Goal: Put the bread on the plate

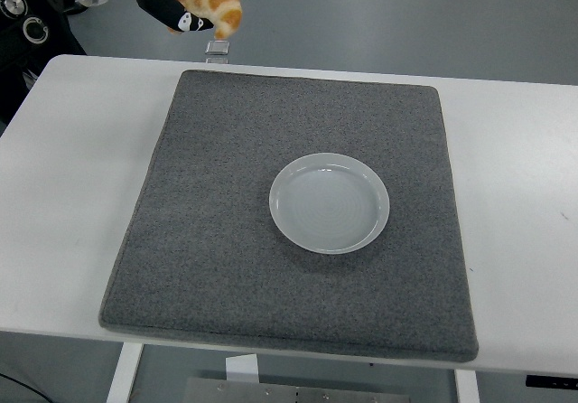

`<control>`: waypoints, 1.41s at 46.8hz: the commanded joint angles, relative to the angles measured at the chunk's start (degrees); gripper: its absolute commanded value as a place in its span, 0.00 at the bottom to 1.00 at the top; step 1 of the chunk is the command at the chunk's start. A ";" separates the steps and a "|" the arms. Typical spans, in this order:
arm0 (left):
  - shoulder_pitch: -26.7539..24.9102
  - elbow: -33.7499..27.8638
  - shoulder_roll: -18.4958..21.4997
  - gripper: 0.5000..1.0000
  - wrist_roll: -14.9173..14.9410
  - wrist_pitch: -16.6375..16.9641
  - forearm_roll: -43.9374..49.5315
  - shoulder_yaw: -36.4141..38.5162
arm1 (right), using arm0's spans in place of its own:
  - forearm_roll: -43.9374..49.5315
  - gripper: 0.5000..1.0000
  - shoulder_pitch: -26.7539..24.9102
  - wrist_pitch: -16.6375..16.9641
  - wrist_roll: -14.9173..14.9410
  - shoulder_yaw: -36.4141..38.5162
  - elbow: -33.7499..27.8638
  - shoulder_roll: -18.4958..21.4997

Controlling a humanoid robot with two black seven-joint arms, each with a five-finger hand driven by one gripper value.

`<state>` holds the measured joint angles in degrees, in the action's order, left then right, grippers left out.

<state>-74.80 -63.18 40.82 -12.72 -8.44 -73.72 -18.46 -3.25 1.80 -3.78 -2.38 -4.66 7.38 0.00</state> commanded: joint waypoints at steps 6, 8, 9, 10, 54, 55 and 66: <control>-0.96 -1.86 -5.04 0.00 0.07 -0.17 0.50 -0.08 | 0.00 0.90 0.05 0.00 0.00 0.00 0.00 0.00; -1.13 -1.86 -6.27 0.00 0.07 -0.26 0.68 0.01 | 0.00 0.90 -0.04 0.00 0.00 0.00 0.00 0.00; -1.13 -2.04 -6.80 0.00 0.07 -0.17 0.77 0.01 | 0.00 0.90 -0.04 0.00 0.00 0.00 0.00 0.00; -1.22 -2.12 -7.24 0.00 0.07 -0.17 0.77 -0.08 | 0.00 0.90 -0.04 0.00 0.00 0.00 0.00 0.00; 1.23 -4.50 -15.42 0.00 0.15 -0.26 -2.39 2.64 | 0.00 0.90 0.05 0.00 0.00 0.00 0.00 0.00; 1.94 -4.41 -15.51 0.00 0.15 -0.26 -2.83 2.64 | 0.00 0.90 -0.04 0.00 0.00 0.00 0.00 0.00; 7.30 -3.09 -19.29 0.00 0.15 0.35 -8.72 2.64 | 0.00 0.90 -0.04 0.00 0.00 0.00 0.00 0.00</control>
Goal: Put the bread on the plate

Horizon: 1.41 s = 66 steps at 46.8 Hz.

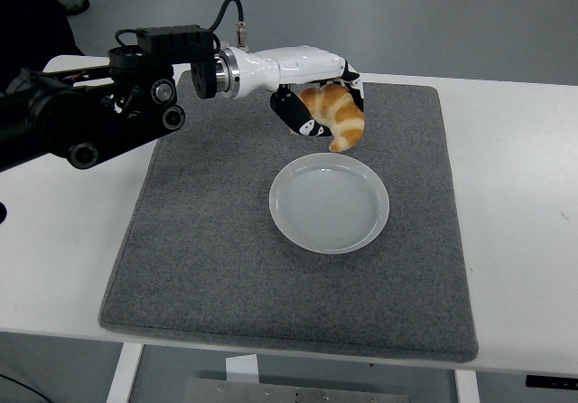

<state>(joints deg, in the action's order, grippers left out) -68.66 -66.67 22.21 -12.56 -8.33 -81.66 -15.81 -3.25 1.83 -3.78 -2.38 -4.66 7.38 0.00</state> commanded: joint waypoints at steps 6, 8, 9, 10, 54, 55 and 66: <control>2.73 0.58 -1.82 0.00 -0.01 0.15 -1.04 0.08 | 0.00 0.90 0.01 0.00 0.00 0.00 0.00 0.00; 3.52 0.58 -1.91 0.00 -0.01 0.15 -1.22 0.08 | 0.00 0.90 -0.07 0.00 0.00 0.00 0.00 0.00; 3.88 0.66 -1.91 0.00 -0.01 0.24 -1.57 0.08 | 0.00 0.90 -0.07 0.00 0.00 0.00 0.00 0.00; 4.23 0.75 -1.91 0.00 -0.01 0.24 -2.01 0.08 | 0.00 0.90 0.01 0.00 0.00 0.00 0.00 0.00; 9.68 6.81 -6.83 0.00 0.08 2.00 -7.72 2.45 | 0.00 0.91 0.01 0.00 0.00 0.00 0.00 0.00; 9.68 6.82 -6.83 0.00 0.08 2.00 -7.72 2.54 | 0.00 0.91 0.01 0.00 0.00 0.00 0.00 0.00; 9.77 6.82 -6.83 0.00 -0.01 2.00 -7.64 2.54 | 0.00 0.90 -0.07 0.00 0.00 0.00 0.00 0.00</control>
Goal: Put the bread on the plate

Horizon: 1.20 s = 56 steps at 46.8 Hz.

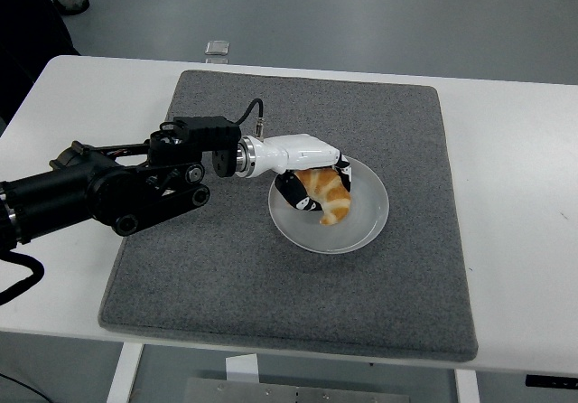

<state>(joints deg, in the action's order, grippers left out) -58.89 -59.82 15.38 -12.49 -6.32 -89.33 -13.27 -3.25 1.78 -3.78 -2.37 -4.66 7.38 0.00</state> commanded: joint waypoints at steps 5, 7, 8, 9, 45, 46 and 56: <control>0.09 -0.03 0.09 0.20 -0.08 -0.01 0.12 0.00 | 0.00 0.90 -0.03 0.00 0.00 0.00 0.00 0.00; 0.09 -0.03 0.09 0.35 -0.08 -0.01 0.12 0.00 | 0.00 0.90 -0.03 0.00 0.00 0.00 0.00 0.00; 0.09 -0.03 0.09 0.40 -0.08 -0.01 0.12 0.00 | 0.00 0.91 -0.03 0.00 0.00 0.00 0.00 0.00; 0.01 -0.03 0.09 0.43 -0.08 -0.01 0.12 0.00 | 0.00 0.90 0.06 0.00 0.00 0.00 0.00 0.00; -3.86 -3.72 6.77 1.00 -1.31 -1.76 17.25 -1.14 | 0.00 0.90 -0.03 0.00 0.00 0.00 0.00 0.00; -4.04 -3.72 7.03 1.00 -1.31 -2.02 18.04 -1.14 | 0.00 0.90 0.06 0.00 0.00 0.00 0.00 0.00; -4.74 -2.85 10.11 1.00 -1.22 -2.99 31.04 -4.21 | 0.00 0.90 0.06 0.00 0.00 0.00 0.00 0.00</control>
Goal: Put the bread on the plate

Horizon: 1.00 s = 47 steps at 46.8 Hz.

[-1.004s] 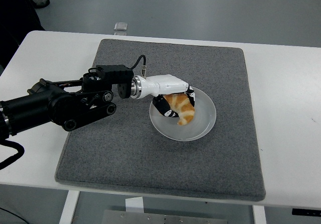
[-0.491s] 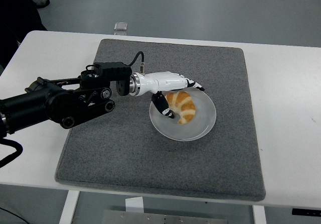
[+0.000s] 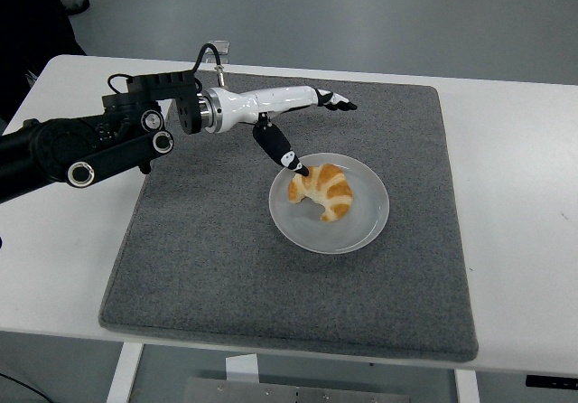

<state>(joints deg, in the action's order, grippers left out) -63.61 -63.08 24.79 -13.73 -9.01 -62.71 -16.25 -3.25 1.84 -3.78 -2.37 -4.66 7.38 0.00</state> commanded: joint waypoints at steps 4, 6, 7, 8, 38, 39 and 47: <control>-0.11 2.25 1.14 1.00 0.02 -1.53 10.40 -2.73 | 0.00 0.90 0.01 0.00 0.00 0.00 0.00 0.00; -0.02 3.40 1.14 1.00 0.02 -2.59 13.56 -3.96 | 0.00 0.90 -0.08 0.00 0.00 0.00 0.00 0.00; 0.07 3.92 1.14 1.00 0.02 -3.20 15.23 -4.57 | 0.00 0.90 0.01 0.00 0.00 0.00 0.00 0.00; 0.15 4.45 1.14 1.00 0.02 -4.08 16.81 -5.10 | 0.00 0.91 -0.08 0.00 0.00 0.00 0.00 0.00; 0.77 24.14 3.07 1.00 1.95 -22.27 47.67 -11.96 | 0.00 0.90 0.01 0.00 0.00 0.00 0.00 0.00; 0.77 24.75 3.25 1.00 2.30 -22.71 48.37 -12.05 | 0.00 0.90 -0.08 0.00 0.00 0.00 0.00 0.00; 0.86 28.97 3.42 1.00 5.81 -25.97 55.31 -12.05 | 0.00 0.90 -0.08 0.00 0.00 0.00 0.00 0.00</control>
<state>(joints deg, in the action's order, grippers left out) -62.82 -35.37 28.23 -9.47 -34.16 -10.05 -28.30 -3.25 1.79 -3.78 -2.37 -4.66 7.38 0.00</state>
